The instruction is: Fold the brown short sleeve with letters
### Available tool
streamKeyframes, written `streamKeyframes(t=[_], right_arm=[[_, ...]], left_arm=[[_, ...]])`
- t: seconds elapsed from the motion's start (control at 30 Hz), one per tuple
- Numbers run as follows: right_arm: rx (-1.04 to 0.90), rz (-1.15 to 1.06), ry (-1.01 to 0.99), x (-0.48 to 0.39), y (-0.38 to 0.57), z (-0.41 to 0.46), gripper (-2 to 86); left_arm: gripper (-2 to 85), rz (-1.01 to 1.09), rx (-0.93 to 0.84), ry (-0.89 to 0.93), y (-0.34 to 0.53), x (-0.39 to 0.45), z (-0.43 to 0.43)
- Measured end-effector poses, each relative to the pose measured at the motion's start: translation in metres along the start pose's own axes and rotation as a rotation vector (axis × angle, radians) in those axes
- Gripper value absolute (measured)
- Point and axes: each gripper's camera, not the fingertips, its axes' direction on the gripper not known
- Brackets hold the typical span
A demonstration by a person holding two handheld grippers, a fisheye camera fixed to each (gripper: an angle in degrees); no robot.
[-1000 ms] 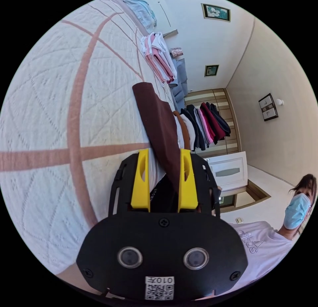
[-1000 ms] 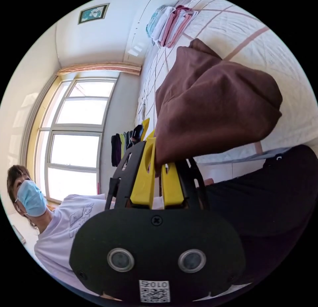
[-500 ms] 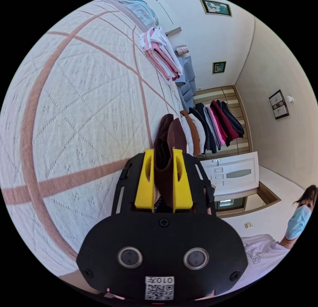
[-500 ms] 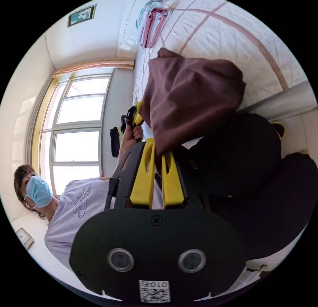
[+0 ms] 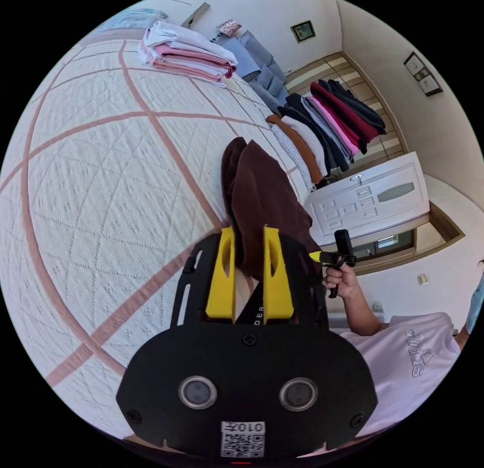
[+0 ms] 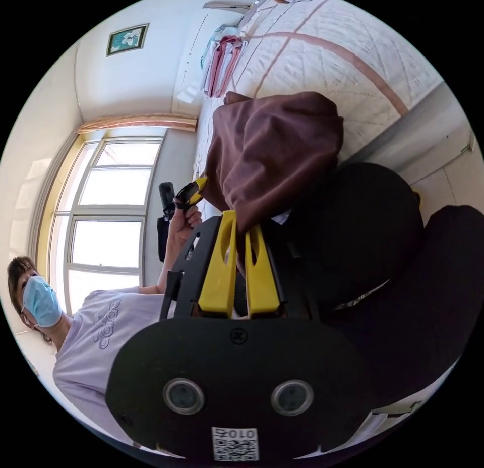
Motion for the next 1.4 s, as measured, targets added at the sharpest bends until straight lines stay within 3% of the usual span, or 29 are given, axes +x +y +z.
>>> streamKeyframes(t=[0.1,0.23,0.5,0.67,0.83,0.93,1.03,1.13,1.23,1.3,1.4], right_arm=[[0.01,-0.04,0.055,-0.021,-0.004,-0.002,4.3],[0.011,-0.142,0.138,-0.071,-0.021,-0.013,4.2],[-0.143,-0.374,0.148,-0.184,-0.099,-0.028,4.1],[-0.275,-0.451,0.204,-0.229,-0.246,-0.008,4.1],[-0.197,-0.723,0.249,-0.327,-0.396,-0.014,4.2],[-0.171,-0.85,0.278,-0.368,-0.477,-0.015,4.2],[-0.268,-0.796,0.309,-0.354,-0.565,0.01,4.3],[-0.394,-0.564,0.336,-0.286,-0.654,0.052,4.4],[-0.337,-0.384,0.415,-0.223,-0.687,0.074,4.4],[-0.283,-0.402,0.346,-0.21,-0.686,0.073,4.6],[-0.249,-0.408,0.261,-0.202,-0.681,0.061,5.3]], left_arm=[[4.8,0.002,0.021,0.054,0.0,0.004,-0.006],[4.2,-0.029,0.13,0.259,0.011,0.001,-0.039],[4.3,0.05,0.298,0.329,0.017,0.022,-0.136],[4.3,0.024,0.391,0.31,-0.046,-0.008,-0.167],[4.2,0.143,0.69,0.196,-0.156,-0.001,-0.252],[4.0,0.136,0.778,0.195,-0.213,-0.016,-0.269],[3.6,-0.02,0.76,0.284,-0.256,-0.072,-0.242],[3.3,-0.246,0.635,0.316,-0.279,-0.141,-0.179],[3.2,-0.44,0.619,0.411,-0.275,-0.194,-0.122],[3.0,-0.445,0.662,0.479,-0.272,-0.205,-0.111],[2.8,-0.396,0.646,0.428,-0.28,-0.204,-0.122]])
